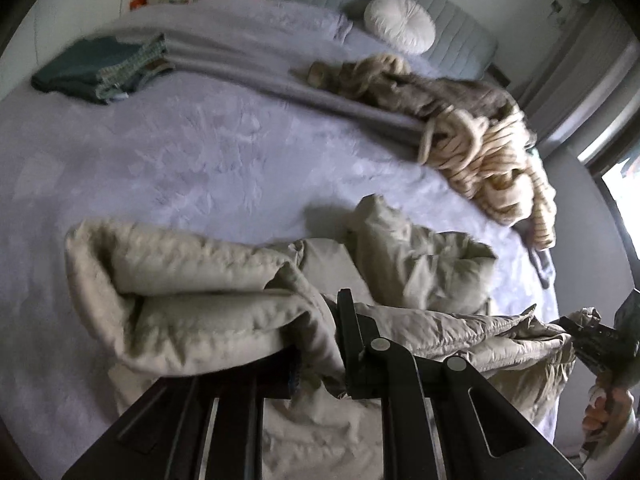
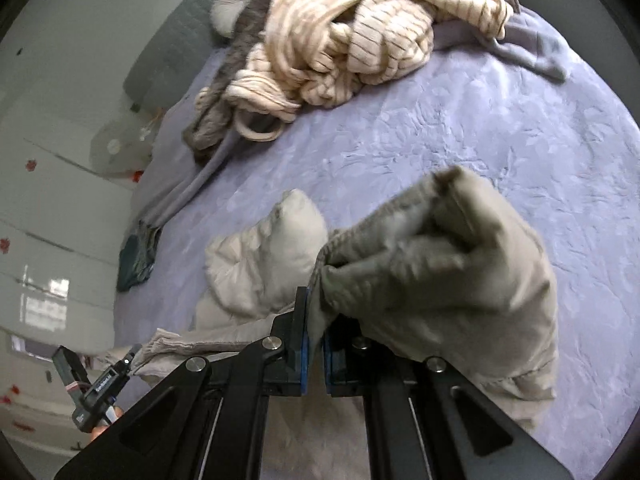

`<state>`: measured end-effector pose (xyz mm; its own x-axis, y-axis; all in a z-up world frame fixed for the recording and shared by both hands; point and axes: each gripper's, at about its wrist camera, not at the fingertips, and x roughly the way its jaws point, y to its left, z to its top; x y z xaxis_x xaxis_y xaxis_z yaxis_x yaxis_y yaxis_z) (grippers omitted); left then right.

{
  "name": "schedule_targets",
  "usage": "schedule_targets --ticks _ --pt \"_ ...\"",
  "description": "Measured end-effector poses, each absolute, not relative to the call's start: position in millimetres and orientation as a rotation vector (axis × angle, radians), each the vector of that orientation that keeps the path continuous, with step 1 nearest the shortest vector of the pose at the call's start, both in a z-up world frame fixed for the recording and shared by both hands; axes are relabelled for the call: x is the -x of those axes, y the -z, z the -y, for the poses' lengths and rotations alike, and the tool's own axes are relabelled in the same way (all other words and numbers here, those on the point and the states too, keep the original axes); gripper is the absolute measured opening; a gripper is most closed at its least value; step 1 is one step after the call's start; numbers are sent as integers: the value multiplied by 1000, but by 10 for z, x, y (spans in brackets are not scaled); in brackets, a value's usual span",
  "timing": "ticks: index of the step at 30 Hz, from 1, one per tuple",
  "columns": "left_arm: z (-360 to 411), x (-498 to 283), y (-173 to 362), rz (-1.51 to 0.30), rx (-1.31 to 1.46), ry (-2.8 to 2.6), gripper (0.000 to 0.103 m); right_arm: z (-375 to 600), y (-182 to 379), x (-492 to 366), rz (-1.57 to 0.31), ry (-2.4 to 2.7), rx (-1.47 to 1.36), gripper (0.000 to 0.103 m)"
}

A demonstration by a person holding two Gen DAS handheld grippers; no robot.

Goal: Fold large clothes
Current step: 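Open both tools and release the folded hem onto the coat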

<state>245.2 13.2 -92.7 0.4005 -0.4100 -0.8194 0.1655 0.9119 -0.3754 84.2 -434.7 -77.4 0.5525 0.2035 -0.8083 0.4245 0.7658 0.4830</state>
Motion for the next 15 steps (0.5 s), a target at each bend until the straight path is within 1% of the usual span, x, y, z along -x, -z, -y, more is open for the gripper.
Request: schedule_targets --ticks 4,10,11,12,13,14,15 --pt "13 -2708 1198 -1154 220 366 17 4407 1024 -1060 -1021 198 -730 6" --pt "88 -2850 1452 -1200 216 352 18 4516 1369 -1227 -1055 235 -764 6" --pt "86 -2848 1460 -1201 218 355 19 4530 1405 -1238 -1060 234 -775 6" --pt "73 -2835 1451 -1197 221 359 22 4539 1419 -1243 -1061 231 -784 7" --pt "59 -2828 1428 -1192 222 360 36 4551 1428 -1243 -1062 225 -796 7" --pt "34 -2802 1388 -1173 216 350 62 4562 1425 -1241 -1062 222 -802 9" --pt "1 -2780 1331 -1146 212 332 75 4567 1416 -1239 -1062 216 -806 10"
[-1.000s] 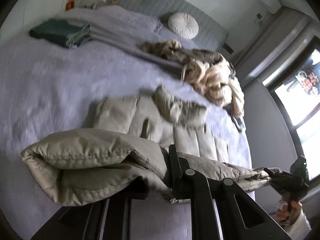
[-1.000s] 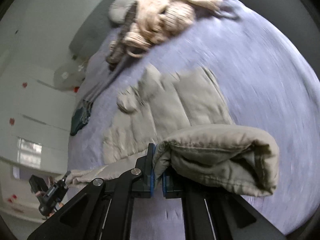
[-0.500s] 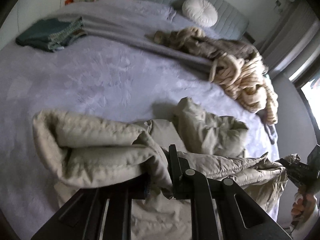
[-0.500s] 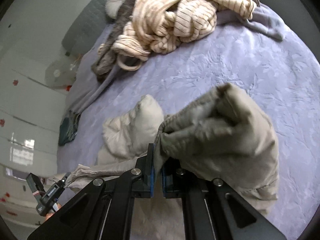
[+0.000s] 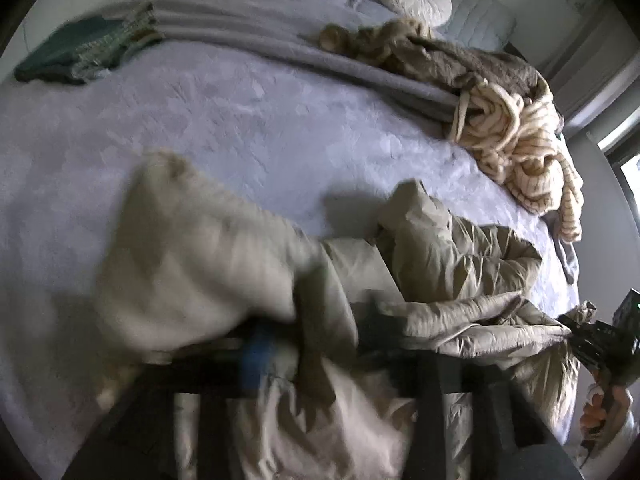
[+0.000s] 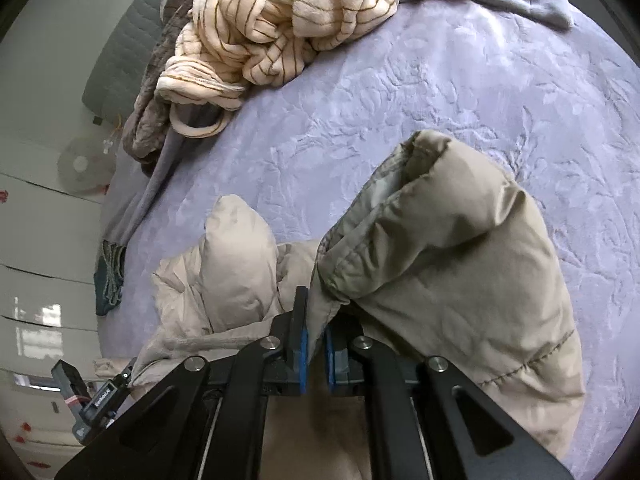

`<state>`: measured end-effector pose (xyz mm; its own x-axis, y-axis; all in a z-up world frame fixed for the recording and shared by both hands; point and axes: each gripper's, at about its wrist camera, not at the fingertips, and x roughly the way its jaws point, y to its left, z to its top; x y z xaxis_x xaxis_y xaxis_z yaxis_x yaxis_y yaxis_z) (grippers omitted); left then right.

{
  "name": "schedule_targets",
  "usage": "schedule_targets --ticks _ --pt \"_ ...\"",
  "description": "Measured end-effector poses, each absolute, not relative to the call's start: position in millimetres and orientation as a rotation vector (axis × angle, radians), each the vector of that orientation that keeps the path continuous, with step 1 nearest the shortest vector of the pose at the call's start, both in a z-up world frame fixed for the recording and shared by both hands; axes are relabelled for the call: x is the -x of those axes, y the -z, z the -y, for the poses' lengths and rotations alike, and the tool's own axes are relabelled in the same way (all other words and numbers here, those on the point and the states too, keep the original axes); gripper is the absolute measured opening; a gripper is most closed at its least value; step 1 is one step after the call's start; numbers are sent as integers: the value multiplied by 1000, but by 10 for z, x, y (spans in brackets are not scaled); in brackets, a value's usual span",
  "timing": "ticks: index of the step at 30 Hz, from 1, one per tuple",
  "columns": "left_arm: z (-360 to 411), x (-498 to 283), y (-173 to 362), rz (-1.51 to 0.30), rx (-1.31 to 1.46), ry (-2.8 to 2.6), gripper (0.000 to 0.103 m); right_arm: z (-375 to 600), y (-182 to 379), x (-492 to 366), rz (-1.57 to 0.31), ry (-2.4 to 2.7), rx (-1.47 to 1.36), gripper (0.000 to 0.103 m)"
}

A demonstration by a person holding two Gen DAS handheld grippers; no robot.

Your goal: Fold large clothes

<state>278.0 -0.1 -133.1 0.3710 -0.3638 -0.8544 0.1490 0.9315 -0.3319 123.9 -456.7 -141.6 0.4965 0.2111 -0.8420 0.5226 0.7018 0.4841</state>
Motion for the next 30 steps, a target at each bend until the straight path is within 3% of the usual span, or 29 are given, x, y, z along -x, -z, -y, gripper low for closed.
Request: schedule_targets --ticks 1,8,10,11,12,14,16,18,20,28,30 --pt "-44 -2762 1267 -1116 210 316 92 4572 1398 -1232 -1061 209 -806 11" --pt "-130 -2745 1145 -1095 198 318 93 4574 1351 -1218 -1052 188 -812 23" --pt "-123 -2704 1147 -1106 193 330 93 4569 1313 -1196 -1039 193 -804 46" --pt "-106 -2675 1138 -1108 188 343 93 4563 1265 -1177 -1024 197 -791 74" --pt "-95 -2639 1121 -1104 184 356 93 4554 1206 -1153 -1002 193 -778 84" --pt "-31 -2532 1061 -1085 169 398 88 4525 1104 -1111 -980 189 -756 84" --pt "67 -2448 1023 -1084 155 439 77 4441 1032 -1075 -996 177 -723 78" --pt "221 -2345 987 -1064 144 487 76 4268 997 -1049 -1019 139 -668 30" --pt "387 -2270 979 -1049 118 537 54 4089 1035 -1059 -1047 105 -615 16" --pt "1131 -2218 1536 -1063 -50 574 54 3466 1627 -1325 -1112 5 -482 15" --pt "1178 -2298 1635 -1060 -61 551 54 3433 1757 -1410 -1112 26 -430 6"
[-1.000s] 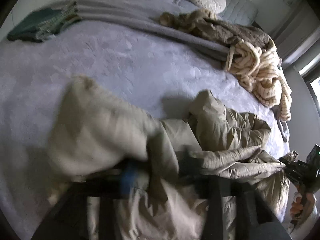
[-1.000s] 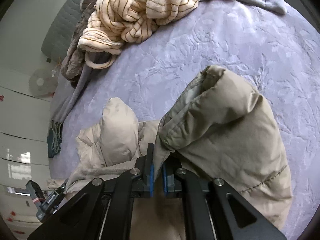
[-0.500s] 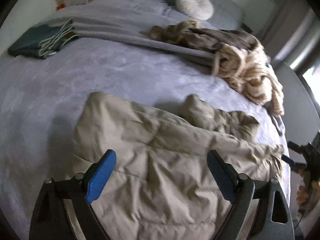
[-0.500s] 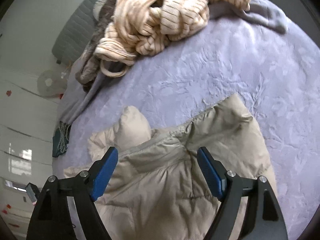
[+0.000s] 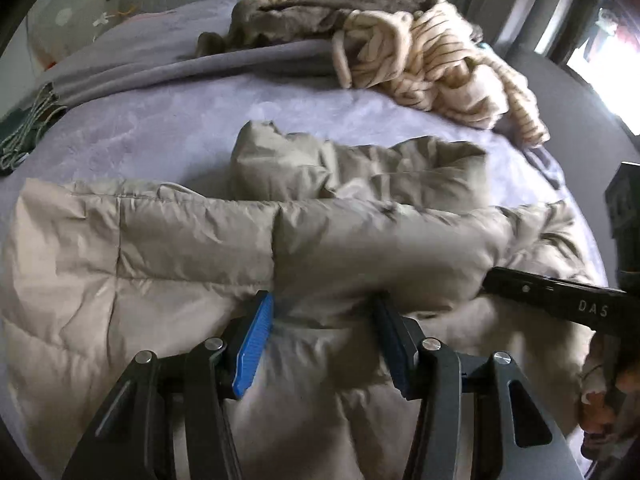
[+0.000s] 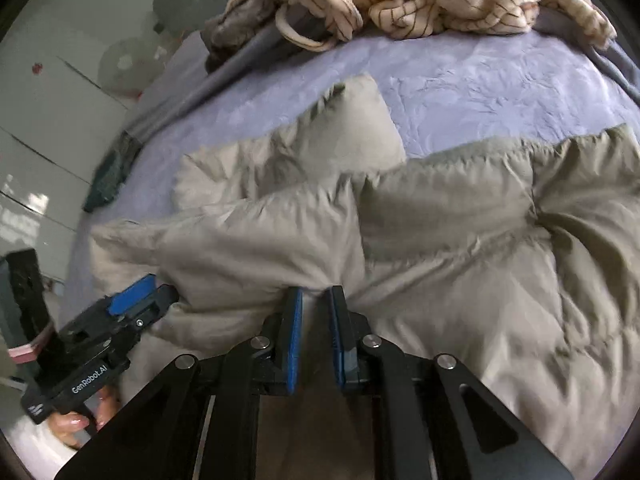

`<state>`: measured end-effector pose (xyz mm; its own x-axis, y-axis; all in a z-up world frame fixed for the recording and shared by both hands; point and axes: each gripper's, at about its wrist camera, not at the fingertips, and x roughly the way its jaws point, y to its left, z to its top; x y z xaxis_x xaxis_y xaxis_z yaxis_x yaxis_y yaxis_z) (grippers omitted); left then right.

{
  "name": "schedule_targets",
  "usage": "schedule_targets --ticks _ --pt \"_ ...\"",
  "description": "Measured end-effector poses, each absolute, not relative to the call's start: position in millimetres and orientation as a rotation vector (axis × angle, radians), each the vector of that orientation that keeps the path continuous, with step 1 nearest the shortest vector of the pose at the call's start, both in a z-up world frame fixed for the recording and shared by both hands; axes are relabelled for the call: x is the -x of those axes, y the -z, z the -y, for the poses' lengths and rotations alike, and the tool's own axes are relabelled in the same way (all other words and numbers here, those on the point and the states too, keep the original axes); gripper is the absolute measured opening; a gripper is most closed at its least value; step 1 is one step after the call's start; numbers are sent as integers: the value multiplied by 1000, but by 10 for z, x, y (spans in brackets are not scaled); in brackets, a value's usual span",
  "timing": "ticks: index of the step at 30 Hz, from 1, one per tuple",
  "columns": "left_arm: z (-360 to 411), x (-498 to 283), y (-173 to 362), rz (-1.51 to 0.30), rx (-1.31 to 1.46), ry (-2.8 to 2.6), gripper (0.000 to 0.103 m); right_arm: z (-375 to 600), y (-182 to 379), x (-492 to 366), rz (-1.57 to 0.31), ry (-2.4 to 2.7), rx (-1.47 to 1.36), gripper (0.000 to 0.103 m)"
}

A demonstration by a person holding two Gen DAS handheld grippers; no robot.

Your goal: Fold large clothes

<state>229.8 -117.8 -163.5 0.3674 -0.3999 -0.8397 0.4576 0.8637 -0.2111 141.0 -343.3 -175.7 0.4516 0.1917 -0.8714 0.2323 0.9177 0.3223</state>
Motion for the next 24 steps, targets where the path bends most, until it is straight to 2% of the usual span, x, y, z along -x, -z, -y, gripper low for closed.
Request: schedule_targets --ticks 3,9,13,17,20,24 --pt "1226 -2473 1722 -1066 -54 526 54 3495 1908 -1557 -1112 39 -411 0" --pt "1231 -2708 1761 -1096 -51 515 54 3652 2009 -1758 -1127 35 -463 0" --pt "897 -2776 1578 -1044 -101 452 55 3861 1768 -1651 -1122 66 -416 0" --pt "349 -3037 1638 -1054 -104 301 55 4405 1606 -1472 -1123 239 -367 0" --pt "108 -3218 1834 -1092 -64 260 55 4816 1752 -1416 -1157 303 -477 0" --pt "156 -3335 2047 -1124 -47 270 58 5053 2062 -1497 -1191 338 -595 0"
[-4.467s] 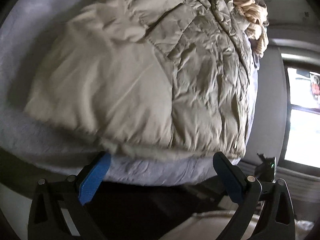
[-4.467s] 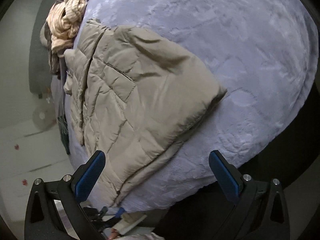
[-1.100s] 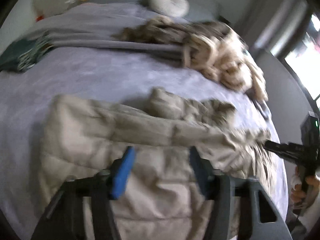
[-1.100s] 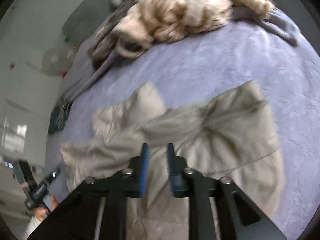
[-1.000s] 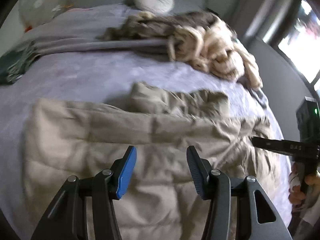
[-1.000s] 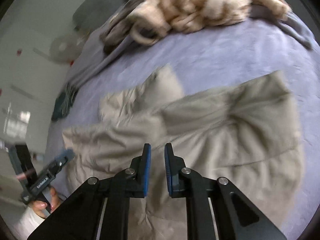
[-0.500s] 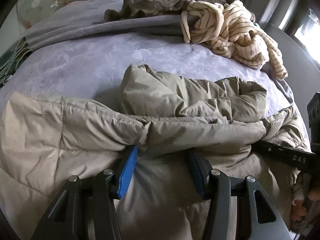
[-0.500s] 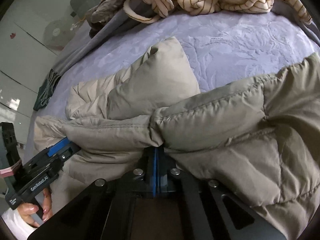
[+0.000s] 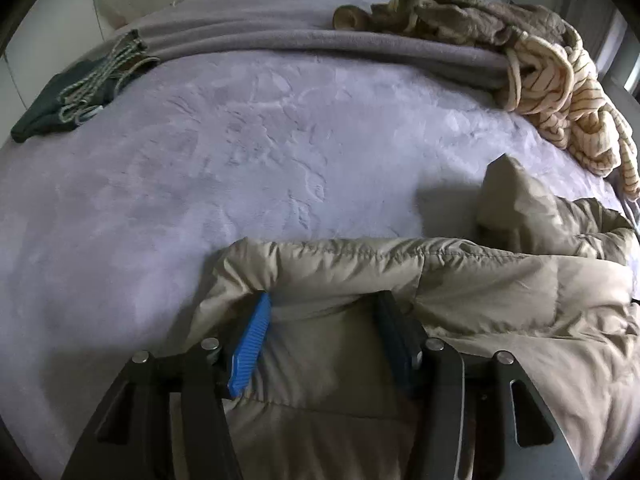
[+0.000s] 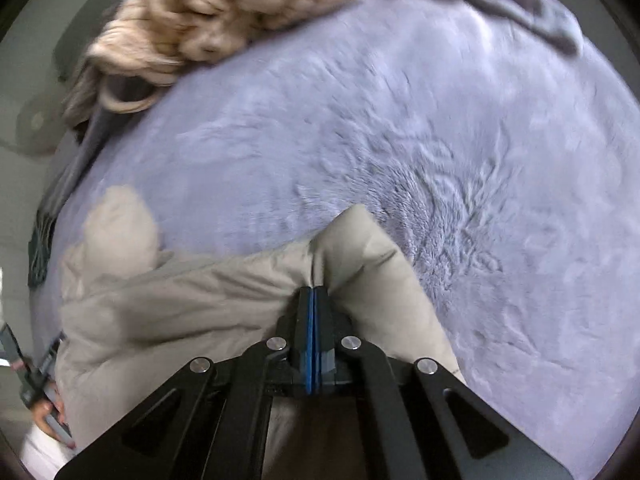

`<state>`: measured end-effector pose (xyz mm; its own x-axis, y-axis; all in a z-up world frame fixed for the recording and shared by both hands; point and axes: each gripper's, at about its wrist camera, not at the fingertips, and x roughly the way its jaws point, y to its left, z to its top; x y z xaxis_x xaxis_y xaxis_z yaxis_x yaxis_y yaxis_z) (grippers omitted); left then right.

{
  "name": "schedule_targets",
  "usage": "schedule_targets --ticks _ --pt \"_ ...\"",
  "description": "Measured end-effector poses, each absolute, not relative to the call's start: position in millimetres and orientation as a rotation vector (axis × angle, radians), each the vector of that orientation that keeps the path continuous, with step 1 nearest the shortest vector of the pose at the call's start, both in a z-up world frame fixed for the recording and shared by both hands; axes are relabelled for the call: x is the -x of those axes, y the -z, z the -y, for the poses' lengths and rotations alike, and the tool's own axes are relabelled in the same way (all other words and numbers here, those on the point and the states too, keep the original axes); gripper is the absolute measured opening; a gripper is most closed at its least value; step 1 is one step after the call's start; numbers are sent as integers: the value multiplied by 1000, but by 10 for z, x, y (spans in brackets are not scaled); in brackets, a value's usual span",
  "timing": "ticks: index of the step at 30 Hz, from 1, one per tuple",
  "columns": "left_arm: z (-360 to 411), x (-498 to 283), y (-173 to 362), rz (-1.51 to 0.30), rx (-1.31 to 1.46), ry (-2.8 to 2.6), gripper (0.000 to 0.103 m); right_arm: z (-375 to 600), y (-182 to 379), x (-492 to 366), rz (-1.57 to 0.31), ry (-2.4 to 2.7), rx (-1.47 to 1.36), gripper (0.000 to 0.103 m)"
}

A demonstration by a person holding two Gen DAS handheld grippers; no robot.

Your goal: Fold large clothes

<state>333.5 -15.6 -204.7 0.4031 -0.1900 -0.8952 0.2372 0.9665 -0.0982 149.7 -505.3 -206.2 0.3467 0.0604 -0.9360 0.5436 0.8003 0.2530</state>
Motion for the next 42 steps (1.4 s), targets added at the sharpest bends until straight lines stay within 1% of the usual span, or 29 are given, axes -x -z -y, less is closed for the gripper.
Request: schedule_targets --ticks 3,7,10,11,13,20,24,30,31,32,34,35,37,39,41,42 --pt "176 -3416 2117 -1129 -28 272 59 5148 2193 -1582 -1199 355 -623 0" --pt "140 -3475 2129 -1140 15 267 65 5138 2244 -1640 -1198 362 -609 0" --pt "102 -3436 2022 -1130 16 236 65 5127 2169 -1590 -1169 370 -631 0" --pt "76 -3396 1954 -1122 13 221 65 5129 2120 -1559 -1155 367 -649 3" --pt "6 -3312 1852 -1120 19 215 65 5125 2003 -1461 -1130 367 -673 3" --pt "-197 -2786 1528 -1139 39 215 65 4923 1625 -1000 -1070 330 -687 4" --pt "-286 -2454 1460 -1178 86 210 65 4708 1457 -659 -1045 302 -696 5" --pt "-369 -1913 1395 -1201 100 215 65 4380 1373 -234 -1046 259 -723 6" --pt "-380 -1832 1394 -1209 105 221 72 4326 1354 -121 -1048 253 -729 6" --pt "-391 -1744 1392 -1219 108 223 86 4284 1347 -59 -1050 248 -734 6" --pt "-402 -1602 1375 -1217 115 233 87 4213 1330 83 -1053 243 -737 6" --pt "-401 -1541 1373 -1223 113 244 87 4170 1326 165 -1055 243 -742 7" --pt "-406 -1439 1382 -1238 116 247 87 4117 1334 286 -1058 241 -757 13" --pt "-415 -1357 1412 -1261 126 250 87 4056 1351 421 -1058 247 -774 28" --pt "-428 -1268 1449 -1269 130 237 88 4010 1364 498 -1058 251 -776 37" --pt "-436 -1244 1459 -1266 128 227 91 3985 1376 549 -1058 255 -777 38"
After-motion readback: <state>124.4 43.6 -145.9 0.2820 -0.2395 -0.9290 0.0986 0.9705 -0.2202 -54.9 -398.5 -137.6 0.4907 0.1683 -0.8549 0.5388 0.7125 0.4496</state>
